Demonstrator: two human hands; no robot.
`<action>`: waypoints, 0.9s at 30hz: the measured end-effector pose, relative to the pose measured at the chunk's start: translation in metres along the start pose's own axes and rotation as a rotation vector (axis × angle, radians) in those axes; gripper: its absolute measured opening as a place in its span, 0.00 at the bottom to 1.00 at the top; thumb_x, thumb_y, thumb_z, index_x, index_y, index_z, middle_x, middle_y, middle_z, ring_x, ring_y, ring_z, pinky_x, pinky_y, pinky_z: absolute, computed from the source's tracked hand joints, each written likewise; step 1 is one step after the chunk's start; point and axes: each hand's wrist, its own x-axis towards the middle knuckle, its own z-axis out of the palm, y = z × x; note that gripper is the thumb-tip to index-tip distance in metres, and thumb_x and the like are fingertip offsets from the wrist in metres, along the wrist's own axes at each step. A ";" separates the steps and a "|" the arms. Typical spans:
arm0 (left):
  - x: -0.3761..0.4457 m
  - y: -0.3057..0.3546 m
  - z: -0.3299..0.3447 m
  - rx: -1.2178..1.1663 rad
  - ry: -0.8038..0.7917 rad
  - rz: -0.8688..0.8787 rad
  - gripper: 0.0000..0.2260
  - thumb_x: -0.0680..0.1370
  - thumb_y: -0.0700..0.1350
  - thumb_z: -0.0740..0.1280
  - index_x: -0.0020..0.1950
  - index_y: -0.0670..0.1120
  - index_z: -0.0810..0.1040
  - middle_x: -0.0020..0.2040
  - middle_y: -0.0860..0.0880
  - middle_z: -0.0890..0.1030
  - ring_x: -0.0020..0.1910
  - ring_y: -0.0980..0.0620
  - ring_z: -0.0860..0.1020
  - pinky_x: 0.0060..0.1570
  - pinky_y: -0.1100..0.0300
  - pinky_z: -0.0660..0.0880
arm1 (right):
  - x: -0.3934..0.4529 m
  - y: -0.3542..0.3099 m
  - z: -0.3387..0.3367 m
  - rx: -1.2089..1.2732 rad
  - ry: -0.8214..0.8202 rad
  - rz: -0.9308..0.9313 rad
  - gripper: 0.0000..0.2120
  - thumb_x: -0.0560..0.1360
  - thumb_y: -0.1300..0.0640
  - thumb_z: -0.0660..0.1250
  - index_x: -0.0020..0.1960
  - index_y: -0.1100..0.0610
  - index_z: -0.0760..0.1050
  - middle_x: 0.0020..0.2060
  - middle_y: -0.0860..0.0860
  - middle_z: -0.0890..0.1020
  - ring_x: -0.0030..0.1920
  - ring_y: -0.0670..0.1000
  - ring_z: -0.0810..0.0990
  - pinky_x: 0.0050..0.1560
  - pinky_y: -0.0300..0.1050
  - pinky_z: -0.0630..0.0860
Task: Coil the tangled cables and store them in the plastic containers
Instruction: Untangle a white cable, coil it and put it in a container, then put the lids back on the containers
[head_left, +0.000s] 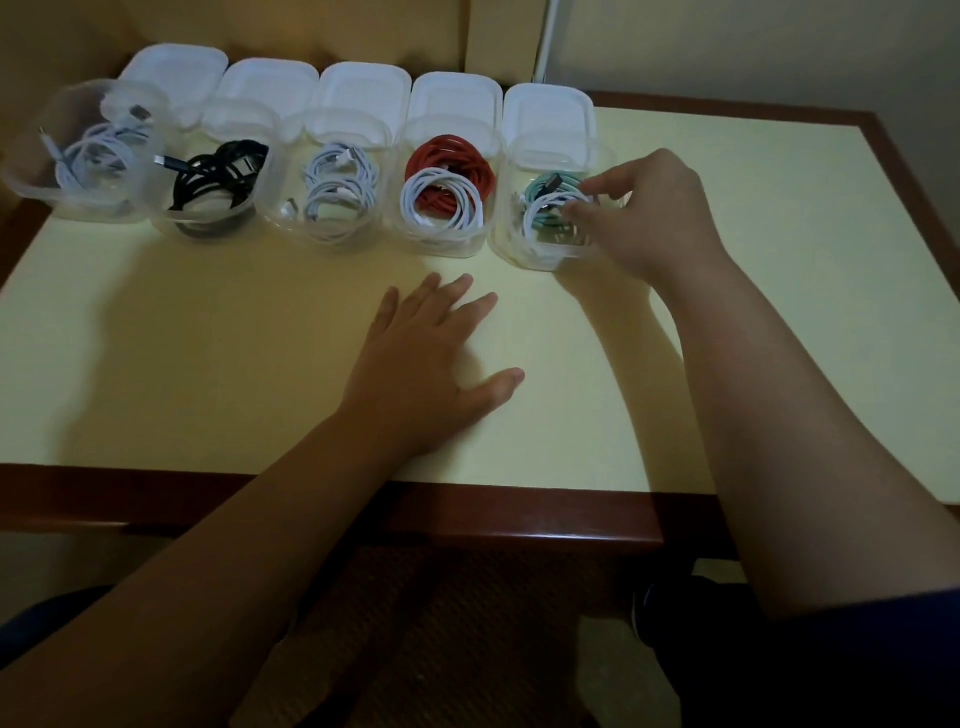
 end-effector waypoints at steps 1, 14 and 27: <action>0.000 0.001 0.000 -0.028 0.020 -0.004 0.37 0.73 0.71 0.57 0.78 0.56 0.67 0.80 0.52 0.64 0.81 0.48 0.57 0.80 0.41 0.50 | -0.001 0.001 0.000 0.019 0.001 -0.006 0.20 0.76 0.44 0.75 0.66 0.50 0.83 0.60 0.48 0.81 0.52 0.45 0.77 0.52 0.41 0.71; 0.079 0.022 -0.010 -0.068 0.521 0.459 0.14 0.77 0.42 0.71 0.60 0.35 0.82 0.56 0.38 0.82 0.54 0.36 0.80 0.56 0.44 0.77 | 0.071 -0.014 -0.015 0.079 0.097 -0.013 0.18 0.74 0.44 0.71 0.59 0.52 0.80 0.48 0.47 0.83 0.50 0.51 0.83 0.50 0.44 0.77; 0.097 0.010 -0.006 -0.009 0.461 0.557 0.06 0.77 0.41 0.71 0.51 0.41 0.85 0.44 0.45 0.83 0.41 0.40 0.78 0.39 0.44 0.75 | 0.149 -0.008 0.018 -0.284 -0.213 0.206 0.20 0.76 0.42 0.72 0.39 0.58 0.74 0.32 0.55 0.78 0.30 0.54 0.78 0.31 0.45 0.74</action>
